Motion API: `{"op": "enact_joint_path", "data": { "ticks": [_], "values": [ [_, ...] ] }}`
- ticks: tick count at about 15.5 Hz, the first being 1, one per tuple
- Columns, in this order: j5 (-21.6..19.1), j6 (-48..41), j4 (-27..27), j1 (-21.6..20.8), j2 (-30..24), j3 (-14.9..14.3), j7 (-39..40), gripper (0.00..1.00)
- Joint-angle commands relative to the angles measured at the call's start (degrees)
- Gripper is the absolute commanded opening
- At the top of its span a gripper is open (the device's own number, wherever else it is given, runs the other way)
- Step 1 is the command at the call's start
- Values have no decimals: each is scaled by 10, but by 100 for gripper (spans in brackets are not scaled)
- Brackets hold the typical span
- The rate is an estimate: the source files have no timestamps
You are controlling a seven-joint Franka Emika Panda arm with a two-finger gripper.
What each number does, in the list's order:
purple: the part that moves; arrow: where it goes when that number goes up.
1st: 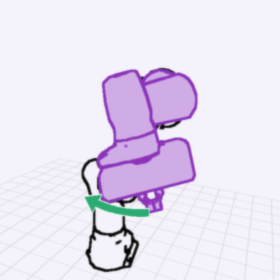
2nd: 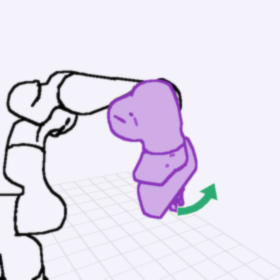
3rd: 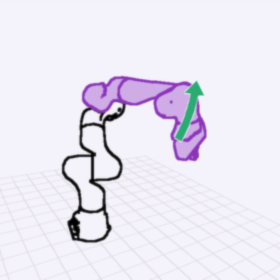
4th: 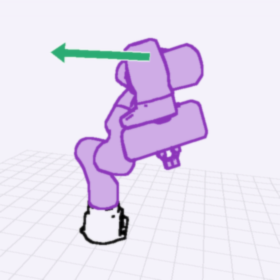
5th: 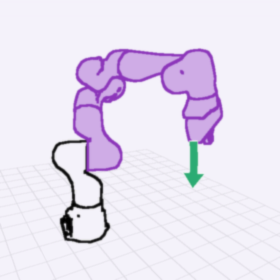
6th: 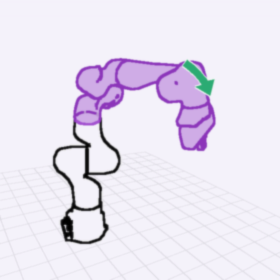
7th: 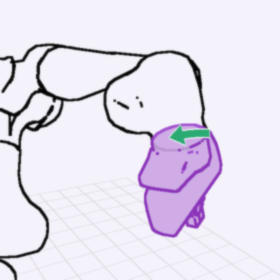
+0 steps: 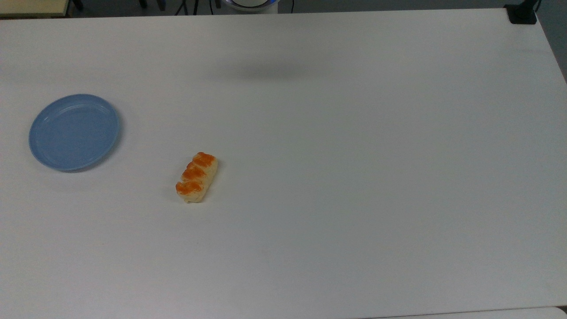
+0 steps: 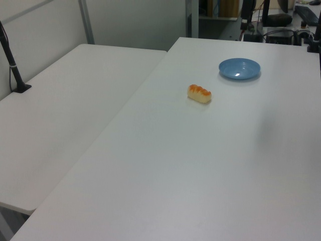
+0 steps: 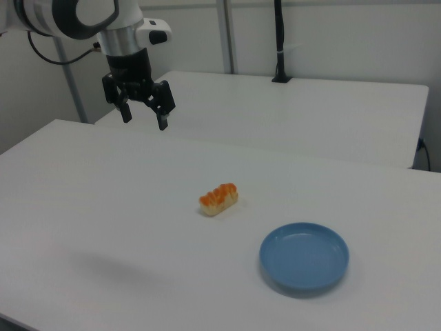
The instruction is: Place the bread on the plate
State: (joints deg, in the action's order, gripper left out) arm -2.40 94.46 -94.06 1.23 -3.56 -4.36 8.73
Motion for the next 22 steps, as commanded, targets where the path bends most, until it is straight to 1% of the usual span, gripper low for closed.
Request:
{"op": "enact_joint_path", "data": {
  "ticks": [1,16,22],
  "values": [
    [-7,13,-5,-5,0,-8,15,100],
    [-6,8,-5,-6,0,-6,10,100],
    [1,9,-6,-6,0,-6,13,100]
  ]
}}
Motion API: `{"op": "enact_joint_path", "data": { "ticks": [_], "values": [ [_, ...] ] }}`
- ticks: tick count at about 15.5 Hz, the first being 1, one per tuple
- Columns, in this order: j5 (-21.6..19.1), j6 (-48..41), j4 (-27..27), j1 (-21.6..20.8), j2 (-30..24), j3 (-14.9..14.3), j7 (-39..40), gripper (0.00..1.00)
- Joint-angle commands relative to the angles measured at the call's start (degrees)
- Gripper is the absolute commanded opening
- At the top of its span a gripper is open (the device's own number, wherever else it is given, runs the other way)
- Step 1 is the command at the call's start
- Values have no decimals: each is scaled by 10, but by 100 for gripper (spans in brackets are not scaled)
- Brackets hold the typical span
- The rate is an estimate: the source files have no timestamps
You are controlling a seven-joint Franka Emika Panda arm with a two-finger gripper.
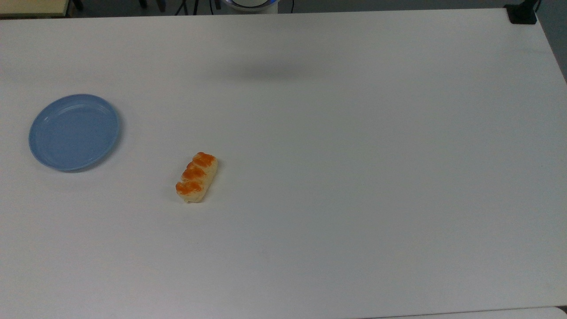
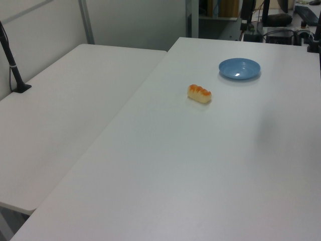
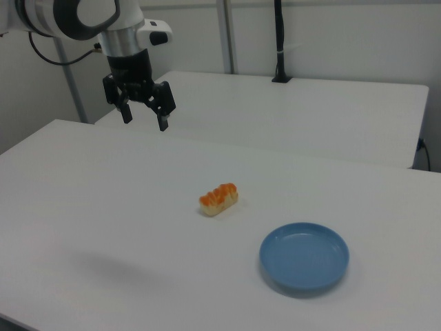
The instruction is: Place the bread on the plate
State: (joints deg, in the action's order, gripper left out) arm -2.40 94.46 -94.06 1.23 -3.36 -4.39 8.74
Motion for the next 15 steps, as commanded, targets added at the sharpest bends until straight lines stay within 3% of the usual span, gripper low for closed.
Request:
{"op": "enact_joint_path", "data": {
  "ticks": [1,11,15],
  "values": [
    [1,10,-6,-6,-1,-4,14,100],
    [-4,49,-6,4,56,-4,1,100],
    [-5,133,-9,-3,106,-2,-131,100]
  ]
}}
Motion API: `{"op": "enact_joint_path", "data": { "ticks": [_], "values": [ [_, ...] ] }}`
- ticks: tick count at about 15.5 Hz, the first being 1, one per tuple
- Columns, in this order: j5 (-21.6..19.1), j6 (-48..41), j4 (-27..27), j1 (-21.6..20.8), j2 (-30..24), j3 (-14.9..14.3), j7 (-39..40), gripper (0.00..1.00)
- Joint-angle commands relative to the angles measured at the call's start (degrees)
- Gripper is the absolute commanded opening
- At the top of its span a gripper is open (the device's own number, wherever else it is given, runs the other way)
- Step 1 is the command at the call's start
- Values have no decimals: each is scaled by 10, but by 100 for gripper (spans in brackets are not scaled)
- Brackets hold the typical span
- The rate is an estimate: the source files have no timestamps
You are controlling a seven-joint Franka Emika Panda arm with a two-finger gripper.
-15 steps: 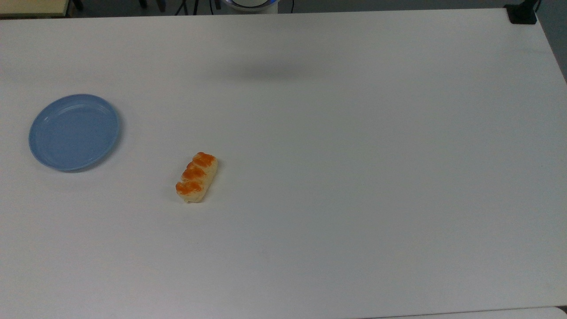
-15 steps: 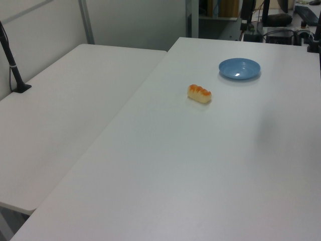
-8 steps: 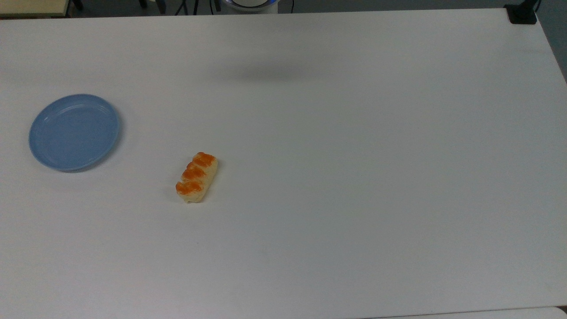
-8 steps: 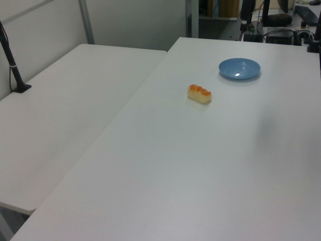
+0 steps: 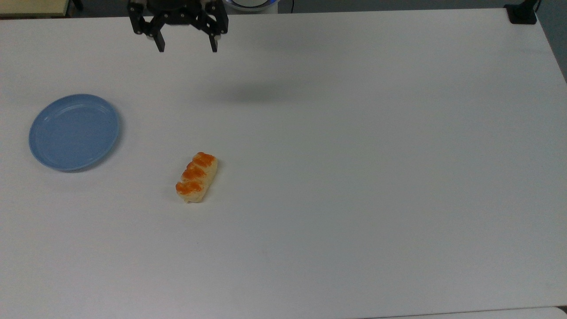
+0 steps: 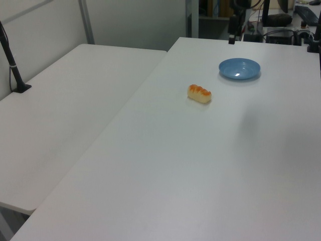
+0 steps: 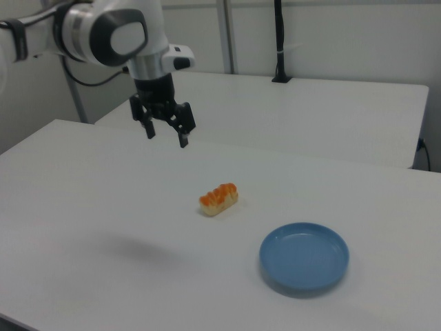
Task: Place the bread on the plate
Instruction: 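Move the open gripper over the glazed bread roll and lower it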
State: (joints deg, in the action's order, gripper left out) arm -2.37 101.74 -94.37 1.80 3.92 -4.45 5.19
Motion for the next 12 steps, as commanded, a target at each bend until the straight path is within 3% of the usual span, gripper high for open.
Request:
{"op": "enact_joint_path", "data": {
  "ticks": [1,7,12],
  "values": [
    [-3,82,-6,-9,48,-1,-129,100],
    [2,201,-6,-22,139,-1,-199,100],
    [37,260,-4,-23,194,0,-237,100]
  ]
}}
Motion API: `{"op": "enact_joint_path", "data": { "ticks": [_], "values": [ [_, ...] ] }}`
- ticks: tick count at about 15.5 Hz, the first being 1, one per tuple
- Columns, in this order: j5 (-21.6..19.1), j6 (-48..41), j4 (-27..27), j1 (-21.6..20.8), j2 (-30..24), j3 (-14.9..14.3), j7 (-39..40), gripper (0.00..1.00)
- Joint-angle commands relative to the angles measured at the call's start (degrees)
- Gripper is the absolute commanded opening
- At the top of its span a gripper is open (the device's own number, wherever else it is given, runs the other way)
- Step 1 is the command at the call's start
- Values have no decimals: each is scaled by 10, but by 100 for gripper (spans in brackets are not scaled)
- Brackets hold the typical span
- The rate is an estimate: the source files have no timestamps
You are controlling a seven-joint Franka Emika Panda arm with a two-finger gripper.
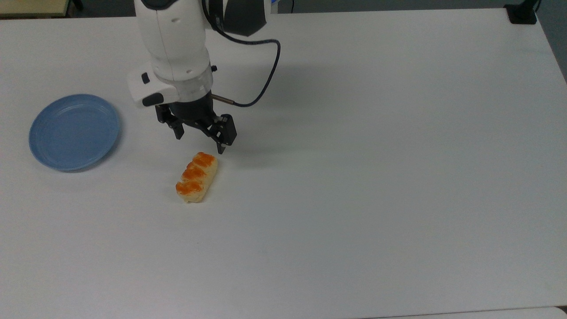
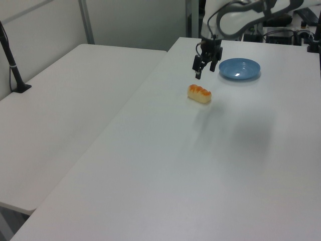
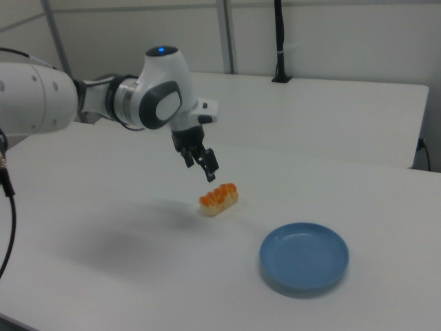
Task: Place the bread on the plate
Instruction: 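Move the open gripper over the glazed bread roll and lower it, then close the gripper on the bread roll and lift it, then carry the bread roll over the blue plate and lower it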
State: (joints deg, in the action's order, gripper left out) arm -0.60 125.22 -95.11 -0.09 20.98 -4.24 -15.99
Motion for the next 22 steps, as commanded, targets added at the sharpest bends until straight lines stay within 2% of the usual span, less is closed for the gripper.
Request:
{"op": "enact_joint_path", "data": {
  "ticks": [1,8,11,13,15,16,19,22],
  "values": [
    [21,33,4,-4,33,-2,-26,100],
    [40,66,1,-1,77,-3,-25,98],
    [73,69,-6,0,92,-2,-26,79],
    [73,76,-6,-2,95,-2,-26,54],
    [68,74,-3,0,91,-2,-27,36],
    [67,71,1,3,83,-2,-26,33],
    [66,64,2,35,40,-2,-1,32],
    [67,28,2,78,15,-2,97,32]
  ]
}}
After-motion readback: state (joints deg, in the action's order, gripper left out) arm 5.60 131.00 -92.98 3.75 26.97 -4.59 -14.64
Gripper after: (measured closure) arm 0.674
